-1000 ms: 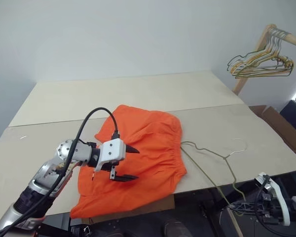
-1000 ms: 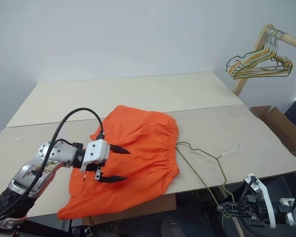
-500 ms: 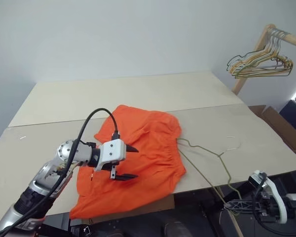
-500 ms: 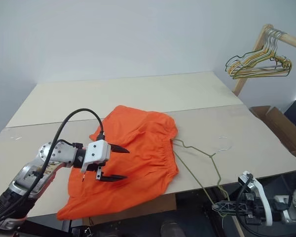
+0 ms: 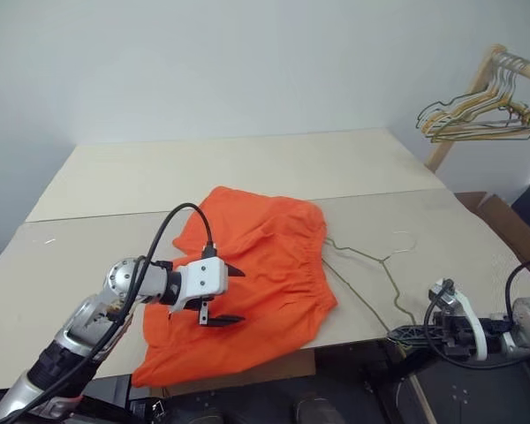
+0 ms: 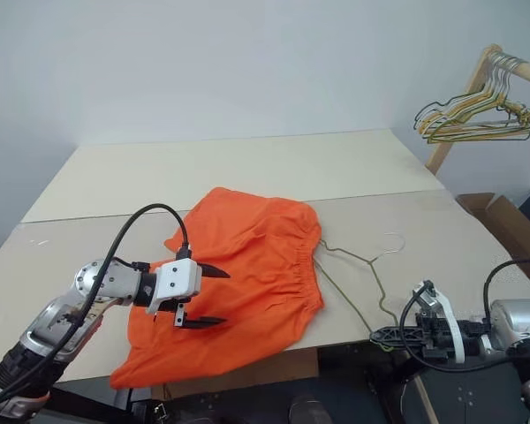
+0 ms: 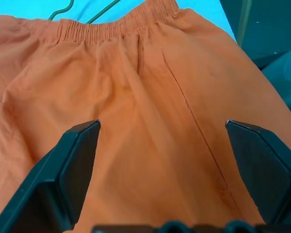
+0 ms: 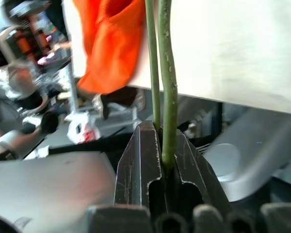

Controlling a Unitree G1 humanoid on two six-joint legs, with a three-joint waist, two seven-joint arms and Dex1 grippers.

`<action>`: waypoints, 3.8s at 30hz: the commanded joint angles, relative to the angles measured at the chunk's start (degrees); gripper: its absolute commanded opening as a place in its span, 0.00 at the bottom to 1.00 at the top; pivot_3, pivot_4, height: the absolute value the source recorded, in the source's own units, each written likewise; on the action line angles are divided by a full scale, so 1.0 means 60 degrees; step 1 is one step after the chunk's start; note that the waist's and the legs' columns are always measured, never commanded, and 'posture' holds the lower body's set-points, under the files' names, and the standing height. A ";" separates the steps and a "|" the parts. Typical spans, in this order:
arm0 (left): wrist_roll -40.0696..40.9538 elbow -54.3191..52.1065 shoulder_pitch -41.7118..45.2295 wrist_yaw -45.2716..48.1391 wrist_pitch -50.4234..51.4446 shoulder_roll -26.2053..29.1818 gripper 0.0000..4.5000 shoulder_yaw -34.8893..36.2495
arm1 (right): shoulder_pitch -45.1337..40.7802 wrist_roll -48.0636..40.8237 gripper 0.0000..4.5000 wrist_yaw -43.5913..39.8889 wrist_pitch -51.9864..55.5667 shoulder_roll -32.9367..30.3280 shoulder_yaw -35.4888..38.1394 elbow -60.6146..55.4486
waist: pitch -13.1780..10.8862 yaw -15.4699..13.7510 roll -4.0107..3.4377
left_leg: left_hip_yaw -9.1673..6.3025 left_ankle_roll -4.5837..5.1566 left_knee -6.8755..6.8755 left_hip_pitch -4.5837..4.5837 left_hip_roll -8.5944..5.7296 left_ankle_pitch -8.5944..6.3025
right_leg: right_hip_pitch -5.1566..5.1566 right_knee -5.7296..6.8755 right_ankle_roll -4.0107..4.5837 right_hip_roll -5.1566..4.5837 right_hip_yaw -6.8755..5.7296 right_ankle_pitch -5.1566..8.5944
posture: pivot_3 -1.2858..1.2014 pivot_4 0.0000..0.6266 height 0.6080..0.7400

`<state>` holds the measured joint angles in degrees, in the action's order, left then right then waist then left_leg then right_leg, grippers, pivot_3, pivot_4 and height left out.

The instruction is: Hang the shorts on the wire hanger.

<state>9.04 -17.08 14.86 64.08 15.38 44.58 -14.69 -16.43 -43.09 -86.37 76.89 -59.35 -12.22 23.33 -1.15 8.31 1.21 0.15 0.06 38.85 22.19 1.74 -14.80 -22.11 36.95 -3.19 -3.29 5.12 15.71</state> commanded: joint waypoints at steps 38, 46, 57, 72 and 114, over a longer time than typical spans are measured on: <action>-0.1083 0.0349 0.0269 -0.0415 -0.0458 -0.0328 1.00 -0.0375 | -0.4563 0.2815 0.00 -0.0879 -0.2107 0.3134 -0.1064 0.4963 | 0.0004 0.0072 -0.0010 | -0.0023 0.0000 0.0007 -0.0001 -0.0007 0.0000 | -0.0001 0.0021 0.0002 -0.0007 -0.0008 -0.0005 | 0.48 0.00 1.00; -0.1156 0.0350 0.0218 -0.0475 -0.0517 -0.0421 1.00 -0.0290 | -0.5143 0.3223 0.00 0.0379 -0.3157 0.3400 0.0566 0.6000 | 0.0005 0.0072 -0.0009 | -0.0024 0.0000 0.0006 0.0000 -0.0008 0.0000 | -0.0001 0.0021 0.0004 -0.0010 -0.0008 -0.0007 | 0.48 0.00 1.00; -0.0624 0.0330 0.0403 -0.0770 -0.0472 -0.0527 1.00 0.0468 | -0.3027 0.3675 0.00 0.2896 -0.5571 0.3361 0.1618 0.0602 | 0.0006 0.0055 -0.0011 | -0.0052 0.0000 0.0003 0.0010 -0.0008 0.0000 | -0.0011 0.0025 0.0003 -0.0017 -0.0005 -0.0006 | 0.47 0.00 1.00; -0.0054 0.6050 0.6916 0.0463 -0.2226 -0.0534 1.00 0.1843 | -0.3572 0.4240 0.00 0.3708 -0.6892 0.2977 0.1308 -0.2887 | 0.0001 0.0061 -0.0010 | -0.0041 -0.0002 0.0007 0.0018 -0.0017 0.0002 | -0.0017 0.0024 0.0000 -0.0017 -0.0026 -0.0006 | 0.47 0.00 1.00; -0.3882 1.4647 1.1315 0.4063 -0.5285 -0.2082 0.00 -0.0476 | -0.3900 0.6215 0.00 0.4366 -0.8256 0.3871 -0.0448 -0.3692 | -0.0027 0.0184 -0.0021 | -0.0043 0.0000 0.0017 0.0054 -0.0018 0.0001 | -0.0049 0.0035 -0.0008 -0.0010 -0.0032 0.0001 | 0.46 0.00 1.00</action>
<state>-13.93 70.74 81.70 90.16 -16.28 32.15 -18.17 -39.22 -4.58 -59.90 28.20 -36.34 -16.88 4.49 -1.31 9.42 1.09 -0.11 0.06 38.95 22.52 1.63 -14.79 -22.40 37.16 -3.24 -3.35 4.93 15.71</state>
